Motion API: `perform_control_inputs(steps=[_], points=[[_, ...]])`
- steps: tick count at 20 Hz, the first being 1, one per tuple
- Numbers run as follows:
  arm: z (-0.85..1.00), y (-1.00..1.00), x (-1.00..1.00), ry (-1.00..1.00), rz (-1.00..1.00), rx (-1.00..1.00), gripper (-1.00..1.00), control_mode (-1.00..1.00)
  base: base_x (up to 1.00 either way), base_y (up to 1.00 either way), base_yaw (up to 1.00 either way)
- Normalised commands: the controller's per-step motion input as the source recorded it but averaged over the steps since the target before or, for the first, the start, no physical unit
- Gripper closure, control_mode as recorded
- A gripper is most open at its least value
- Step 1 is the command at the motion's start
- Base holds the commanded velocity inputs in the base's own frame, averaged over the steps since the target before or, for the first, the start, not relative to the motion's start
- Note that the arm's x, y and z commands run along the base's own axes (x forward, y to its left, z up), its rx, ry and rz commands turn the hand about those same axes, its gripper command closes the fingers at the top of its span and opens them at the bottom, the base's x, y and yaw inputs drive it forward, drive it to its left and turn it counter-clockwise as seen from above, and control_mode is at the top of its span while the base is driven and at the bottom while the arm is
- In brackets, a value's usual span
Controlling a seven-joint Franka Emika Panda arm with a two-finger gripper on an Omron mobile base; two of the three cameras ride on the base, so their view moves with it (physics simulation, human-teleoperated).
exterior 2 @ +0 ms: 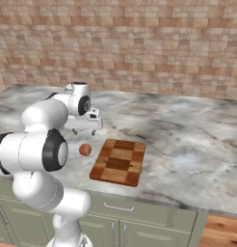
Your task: Place the avocado, onion, tomato, and bell pepper on the cutting board.
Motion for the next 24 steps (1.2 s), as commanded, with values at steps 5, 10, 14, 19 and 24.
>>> perform_control_inputs(steps=[5,10,14,19,24], points=[[-0.33,0.0,-0.01,-0.1,0.0,0.05,-1.0,-1.0,0.0,0.0,0.0],[-0.48,0.0,0.0,-0.15,0.0,0.08,-1.0,-1.0,0.0,0.0,0.0],[-0.34,0.0,0.0,-0.07,0.0,0.03,-1.0,-1.0,0.0,0.0,0.0],[-0.08,0.02,0.0,0.0,0.0,0.0,-1.0,-1.0,0.0,0.0,0.0],[-0.03,0.0,0.0,0.0,0.0,0.0,-1.0,-1.0,0.0,0.0,0.0]])
